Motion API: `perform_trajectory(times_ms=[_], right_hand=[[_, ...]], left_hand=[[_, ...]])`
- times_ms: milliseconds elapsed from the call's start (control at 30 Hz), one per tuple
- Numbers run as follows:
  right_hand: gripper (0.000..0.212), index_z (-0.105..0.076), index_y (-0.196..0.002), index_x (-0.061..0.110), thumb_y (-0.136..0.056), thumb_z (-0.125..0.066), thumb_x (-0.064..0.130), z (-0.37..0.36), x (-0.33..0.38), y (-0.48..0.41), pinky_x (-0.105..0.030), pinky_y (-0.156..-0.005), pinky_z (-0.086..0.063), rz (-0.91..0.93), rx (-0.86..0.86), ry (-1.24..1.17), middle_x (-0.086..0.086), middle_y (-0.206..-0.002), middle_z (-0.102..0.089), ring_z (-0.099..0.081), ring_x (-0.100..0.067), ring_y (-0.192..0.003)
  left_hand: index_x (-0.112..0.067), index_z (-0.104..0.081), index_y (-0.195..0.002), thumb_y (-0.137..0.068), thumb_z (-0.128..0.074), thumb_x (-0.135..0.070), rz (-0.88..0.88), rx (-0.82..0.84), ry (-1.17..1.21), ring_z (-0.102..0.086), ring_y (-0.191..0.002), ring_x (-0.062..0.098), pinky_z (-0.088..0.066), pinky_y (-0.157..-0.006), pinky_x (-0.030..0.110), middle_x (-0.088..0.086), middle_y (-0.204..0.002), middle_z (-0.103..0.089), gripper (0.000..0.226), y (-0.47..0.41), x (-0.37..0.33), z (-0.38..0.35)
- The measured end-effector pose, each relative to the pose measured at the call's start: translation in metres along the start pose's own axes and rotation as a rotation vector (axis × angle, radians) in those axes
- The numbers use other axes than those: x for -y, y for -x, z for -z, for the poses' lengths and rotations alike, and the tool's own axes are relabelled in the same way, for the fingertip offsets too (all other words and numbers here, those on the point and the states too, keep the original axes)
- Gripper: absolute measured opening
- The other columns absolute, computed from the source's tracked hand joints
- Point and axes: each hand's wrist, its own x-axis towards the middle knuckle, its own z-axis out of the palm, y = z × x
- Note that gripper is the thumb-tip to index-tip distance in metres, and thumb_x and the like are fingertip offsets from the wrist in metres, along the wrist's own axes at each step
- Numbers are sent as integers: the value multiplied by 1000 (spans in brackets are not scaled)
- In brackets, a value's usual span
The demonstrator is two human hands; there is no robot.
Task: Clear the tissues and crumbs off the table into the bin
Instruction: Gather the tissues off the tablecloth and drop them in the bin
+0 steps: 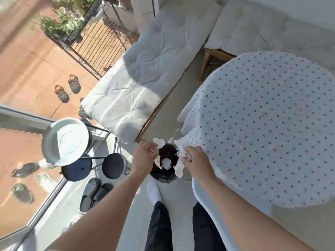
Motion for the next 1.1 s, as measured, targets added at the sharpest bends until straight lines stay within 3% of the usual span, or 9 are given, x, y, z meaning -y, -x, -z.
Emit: perform_trajectory(times_ms=[167,367,500,567,633,733,1000,1100], right_hand=[[34,-63,-131,14,-98,-67,26,-41,-2,-6,-33,-95,-51,-81,104,12,-9,-125,-56,-60,-27,-114],[31,-61,-128,14,-100,-65,28,-90,-7,-22,-42,-89,-55,-140,127,51,-10,-123,-57,-62,-29,-106],[38,-60,-133,15,-99,-67,29,-119,-15,-39,-44,-95,-53,-157,162,61,-10,-127,-58,-62,-32,-112],[46,-58,-139,15,-97,-70,30,-132,-20,-47,-41,-98,-51,-166,200,64,-11,-132,-59,-60,-31,-118],[52,-55,-145,17,-98,-70,34,-142,-25,-51,-40,-101,-49,-179,245,87,-9,-139,-58,-57,-30,-124],[56,-52,-148,18,-98,-70,36,-150,-31,-53,-42,-105,-49,-192,269,98,-9,-143,-57,-55,-30,-129],[49,-54,-144,21,-99,-68,36,-142,-33,-40,-37,-102,-50,-188,264,112,-5,-140,-57,-58,-25,-126],[46,-56,-141,23,-99,-68,37,-130,-30,-35,-40,-100,-53,-187,251,118,-2,-139,-59,-60,-24,-123]], left_hand=[[-17,-81,-103,-91,-74,-18,127,-3,74,-69,-88,18,-54,-82,33,-7,-92,-67,13,5,39,-4],[-21,-79,-104,-91,-73,-21,221,23,146,-67,-88,7,-48,-75,22,-10,-96,-67,14,-5,79,-34],[-26,-77,-107,-91,-71,-29,263,54,137,-70,-89,10,-57,-81,32,-12,-94,-71,17,-13,101,-54],[-29,-74,-119,-91,-72,-30,311,129,172,-72,-97,11,-57,-86,34,-14,-105,-73,28,-16,115,-61],[-29,-67,-134,-93,-74,-27,362,237,199,-70,-107,13,-50,-86,27,-13,-122,-67,42,-16,128,-67],[-25,-62,-144,-96,-69,-20,392,295,176,-70,-116,20,-49,-89,27,-4,-139,-64,48,-14,146,-69],[-25,-65,-138,-98,-65,-20,361,317,144,-74,-105,20,-59,-97,42,-2,-135,-68,40,-6,156,-51],[-26,-66,-136,-99,-64,-21,340,309,124,-74,-100,17,-60,-84,33,-3,-132,-69,38,-5,147,-42]])
